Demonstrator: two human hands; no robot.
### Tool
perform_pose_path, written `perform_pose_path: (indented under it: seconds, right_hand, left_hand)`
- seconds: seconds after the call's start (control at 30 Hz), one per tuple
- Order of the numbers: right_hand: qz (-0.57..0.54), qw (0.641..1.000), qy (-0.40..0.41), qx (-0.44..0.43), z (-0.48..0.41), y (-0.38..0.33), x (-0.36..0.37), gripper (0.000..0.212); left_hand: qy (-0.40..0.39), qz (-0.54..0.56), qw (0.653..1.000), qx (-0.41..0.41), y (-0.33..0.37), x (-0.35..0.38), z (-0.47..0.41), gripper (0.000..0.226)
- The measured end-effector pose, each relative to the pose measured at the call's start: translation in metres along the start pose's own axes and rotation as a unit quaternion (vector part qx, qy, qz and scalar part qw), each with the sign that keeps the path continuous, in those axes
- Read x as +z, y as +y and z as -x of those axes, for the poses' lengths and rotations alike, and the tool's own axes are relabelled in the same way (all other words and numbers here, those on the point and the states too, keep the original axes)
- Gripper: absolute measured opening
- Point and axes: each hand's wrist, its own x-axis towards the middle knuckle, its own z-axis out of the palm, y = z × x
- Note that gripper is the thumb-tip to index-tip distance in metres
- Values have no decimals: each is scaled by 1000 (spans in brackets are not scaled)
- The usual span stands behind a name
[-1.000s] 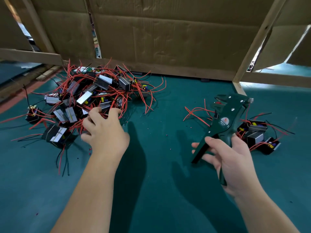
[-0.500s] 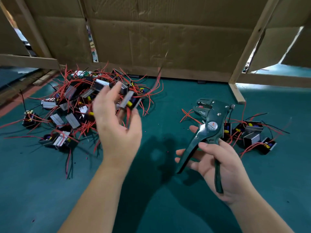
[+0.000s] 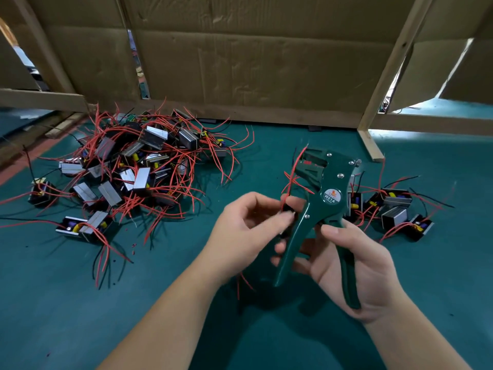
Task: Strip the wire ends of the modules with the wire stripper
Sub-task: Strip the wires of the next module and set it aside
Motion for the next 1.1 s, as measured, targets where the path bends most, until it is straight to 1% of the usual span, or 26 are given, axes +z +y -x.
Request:
perform_pose_path:
  seconds: [0.07,0.1,0.13,0.2,0.27,0.37,0.4,0.47,0.53,0.6,0.63,0.67,0.73,0.8,0.87,0.97,1.03,1.1]
  right_hand:
    - [10,1000,-1,8,1,0,0,71]
    - [11,1000,-3,15,1,1,1,70]
    - [10,1000,-4,22,1,2,2,70]
    - [10,999,-11,36,0,6,4,69]
    - [13,999,-21,47,1,9,7,62]
    - [-1,999,-18,50,1,13,8,50]
    - [-8,999,-17,49,2,14,8,48]
    - [-12,998,-18,52,1,14,8,50]
    - [-10,998,-16,56,0,14,7,62]
    - [-5,999,-16,51,0,14,6,71]
    - [-3,999,-19,46,1,14,6,73]
    - [-3,999,-24,40,1,13,6,73]
    - [-7,999,-25,29,1,11,5,72]
    - [-14,999,-10,30,1,8,2,75]
    - [-14,999,13,48,1,6,-2,78]
    - [-10,995,23,95,1,8,-2,79]
    - [-15,993,5,118,1,10,-1,76]
    - [-15,992,-24,126,2,11,2,71]
  left_hand:
    - [35,-93,994,44,0,-5,-2,32]
    - [61,-119,989,70,0,-7,-3,31]
    - [76,-111,987,85,1,-9,-4,26]
    - [80,-38,992,89,2,-10,-6,24]
    - [92,2,991,93,1,-10,-6,30]
    - [97,-1,992,81,0,-11,-6,47]
    - [92,0,993,73,1,-10,-6,49]
    - [84,16,995,60,1,-9,-6,44]
    - [79,38,994,65,1,-8,-7,29]
    - [100,57,991,67,1,-8,-8,17]
    - [110,82,989,62,2,-9,-9,14]
    - [114,117,985,54,3,-9,-10,14]
    - [116,189,975,35,6,-11,-11,22]
    - [136,223,965,17,10,-14,-13,29]
    - [166,210,964,6,12,-17,-14,28]
    - [175,151,973,11,16,-19,-10,12]
    - [162,149,975,29,19,-18,-7,10]
    - [170,129,976,44,20,-18,-6,7]
